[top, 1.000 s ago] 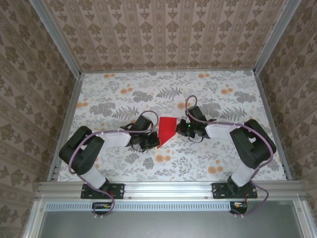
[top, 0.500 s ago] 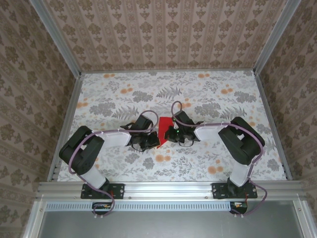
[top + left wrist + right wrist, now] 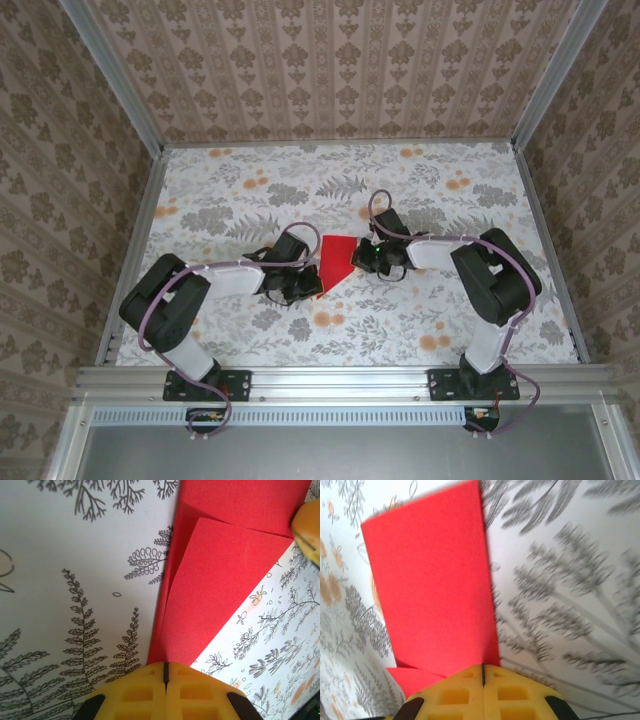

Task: Fold a paper plane with a square sheet of paper (pick it up from the middle)
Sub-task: Third fold the triangle at the center of the table.

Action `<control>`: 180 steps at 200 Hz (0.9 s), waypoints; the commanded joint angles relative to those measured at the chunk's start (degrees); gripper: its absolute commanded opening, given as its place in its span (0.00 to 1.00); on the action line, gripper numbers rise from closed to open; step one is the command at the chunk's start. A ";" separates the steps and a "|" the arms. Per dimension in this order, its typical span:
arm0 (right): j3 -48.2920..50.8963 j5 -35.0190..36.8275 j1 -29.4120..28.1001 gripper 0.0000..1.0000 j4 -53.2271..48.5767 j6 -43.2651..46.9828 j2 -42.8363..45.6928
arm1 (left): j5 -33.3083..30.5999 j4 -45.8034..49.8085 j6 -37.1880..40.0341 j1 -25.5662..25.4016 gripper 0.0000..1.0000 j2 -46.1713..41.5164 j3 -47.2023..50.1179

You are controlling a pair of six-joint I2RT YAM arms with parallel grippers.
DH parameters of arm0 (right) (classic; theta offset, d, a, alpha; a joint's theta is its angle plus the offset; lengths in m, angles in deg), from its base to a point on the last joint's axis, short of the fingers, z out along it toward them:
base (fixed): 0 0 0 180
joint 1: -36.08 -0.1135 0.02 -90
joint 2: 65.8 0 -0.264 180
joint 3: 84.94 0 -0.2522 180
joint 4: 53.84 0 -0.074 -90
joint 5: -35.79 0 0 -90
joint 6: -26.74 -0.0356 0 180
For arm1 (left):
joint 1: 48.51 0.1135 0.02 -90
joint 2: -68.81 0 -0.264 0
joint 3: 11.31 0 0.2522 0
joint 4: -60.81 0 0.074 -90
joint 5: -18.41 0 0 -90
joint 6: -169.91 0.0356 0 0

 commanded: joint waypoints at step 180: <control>7.76 -6.64 0.40 0.43 5.21 -8.53 5.95 | -10.63 6.57 11.85 0.86 0.09 3.69 -10.64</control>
